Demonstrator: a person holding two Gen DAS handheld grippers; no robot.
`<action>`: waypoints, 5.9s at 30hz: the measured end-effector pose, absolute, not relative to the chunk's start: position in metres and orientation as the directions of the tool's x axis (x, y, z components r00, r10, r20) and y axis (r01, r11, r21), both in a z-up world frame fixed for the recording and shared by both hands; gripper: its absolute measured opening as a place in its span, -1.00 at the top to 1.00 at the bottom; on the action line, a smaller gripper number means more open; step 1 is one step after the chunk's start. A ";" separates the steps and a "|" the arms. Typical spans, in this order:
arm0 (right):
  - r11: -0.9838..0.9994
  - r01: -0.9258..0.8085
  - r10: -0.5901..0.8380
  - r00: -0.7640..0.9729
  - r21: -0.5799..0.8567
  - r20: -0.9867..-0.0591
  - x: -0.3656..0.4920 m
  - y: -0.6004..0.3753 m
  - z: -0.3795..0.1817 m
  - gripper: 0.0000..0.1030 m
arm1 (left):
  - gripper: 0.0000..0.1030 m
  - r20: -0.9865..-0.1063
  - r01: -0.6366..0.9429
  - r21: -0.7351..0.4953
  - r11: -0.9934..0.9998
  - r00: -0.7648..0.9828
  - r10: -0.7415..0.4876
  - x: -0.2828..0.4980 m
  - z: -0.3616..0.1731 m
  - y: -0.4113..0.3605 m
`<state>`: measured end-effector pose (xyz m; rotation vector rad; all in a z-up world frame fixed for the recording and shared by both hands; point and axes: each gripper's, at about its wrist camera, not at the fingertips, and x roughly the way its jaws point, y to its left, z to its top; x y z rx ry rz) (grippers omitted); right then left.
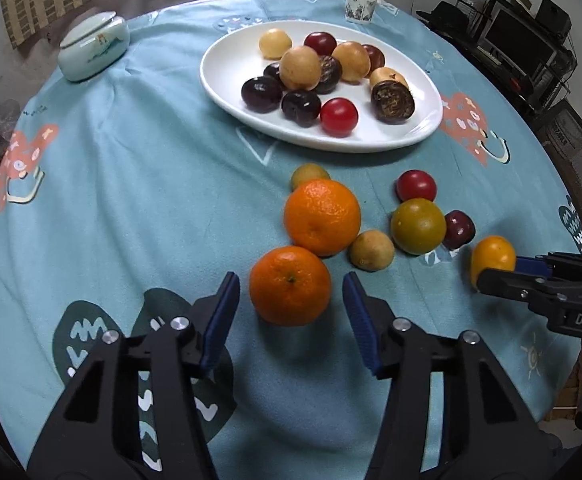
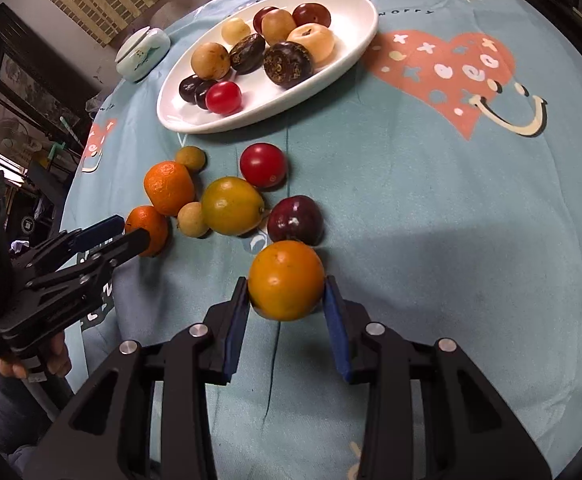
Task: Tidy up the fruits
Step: 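Grasp an orange with the left gripper while the right gripper grasps another orange, then carry both oranges over the white plate and open both grippers, then grasp the yellow-green fruit with the left gripper while the right gripper grasps a dark red plum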
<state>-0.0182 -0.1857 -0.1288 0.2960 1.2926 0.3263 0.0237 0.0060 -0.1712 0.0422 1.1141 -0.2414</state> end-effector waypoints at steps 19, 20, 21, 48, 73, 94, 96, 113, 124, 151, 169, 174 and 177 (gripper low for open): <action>0.918 -0.203 0.381 0.228 0.339 -0.896 -0.044 -0.164 -0.120 0.28 | 0.14 -0.884 0.251 -0.043 0.967 0.441 -0.154 -0.001 -0.134 -0.019; 0.918 -0.210 0.381 0.228 0.337 -0.896 -0.046 -0.162 -0.119 0.28 | 0.14 -0.881 0.260 -0.033 0.965 0.448 -0.151 -0.004 -0.130 -0.023; 0.916 -0.217 0.384 0.229 0.337 -0.895 -0.047 -0.161 -0.118 0.28 | 0.14 -0.877 0.270 -0.023 0.963 0.456 -0.149 -0.008 -0.125 -0.028; 0.904 -0.278 0.393 0.244 0.324 -0.887 -0.052 -0.158 -0.110 0.27 | 0.13 -0.858 0.241 -0.041 0.970 0.488 -0.157 -0.020 -0.105 -0.018; 0.903 -0.256 0.397 0.199 0.344 -0.896 -0.038 -0.171 -0.122 0.28 | 0.13 -0.858 0.242 -0.099 0.965 0.471 -0.206 -0.006 -0.113 -0.002; 0.918 -0.296 0.381 0.472 0.264 -0.795 0.138 -0.163 -0.048 0.27 | 0.12 -0.815 0.225 -0.118 0.967 0.535 -0.224 0.179 -0.089 -0.033; 0.919 -0.294 0.378 0.468 0.263 -0.799 0.148 -0.162 -0.053 0.27 | 0.12 -0.820 0.226 -0.115 0.967 0.529 -0.221 0.185 -0.096 -0.033; 0.906 -0.306 0.409 0.452 0.293 -0.793 0.170 -0.162 -0.054 -0.02 | -0.16 -0.804 0.190 -0.094 0.977 0.565 -0.187 0.186 -0.093 -0.019; 0.914 -0.309 0.374 0.390 0.262 -0.842 0.072 -0.194 -0.061 -0.07 | -0.40 -0.747 0.210 -0.092 0.973 0.632 -0.207 0.094 -0.056 0.003; 0.896 -0.421 0.262 0.254 0.137 -0.931 0.014 -0.154 -0.132 0.39 | -0.40 -0.864 0.252 -0.158 0.955 0.433 -0.257 -0.006 -0.120 -0.031; 0.930 -0.276 0.318 0.269 0.244 -0.909 -0.006 -0.207 -0.127 0.38 | 0.15 -0.924 0.425 -0.036 0.904 0.331 -0.192 0.050 -0.183 -0.103; 0.932 -0.271 0.313 0.273 0.240 -0.910 -0.007 -0.205 -0.127 0.39 | 0.16 -0.922 0.425 -0.038 0.904 0.335 -0.196 0.050 -0.181 -0.101; 0.933 -0.273 0.309 0.279 0.233 -0.909 -0.009 -0.203 -0.123 0.39 | 0.16 -0.912 0.424 -0.037 0.905 0.356 -0.204 0.045 -0.170 -0.101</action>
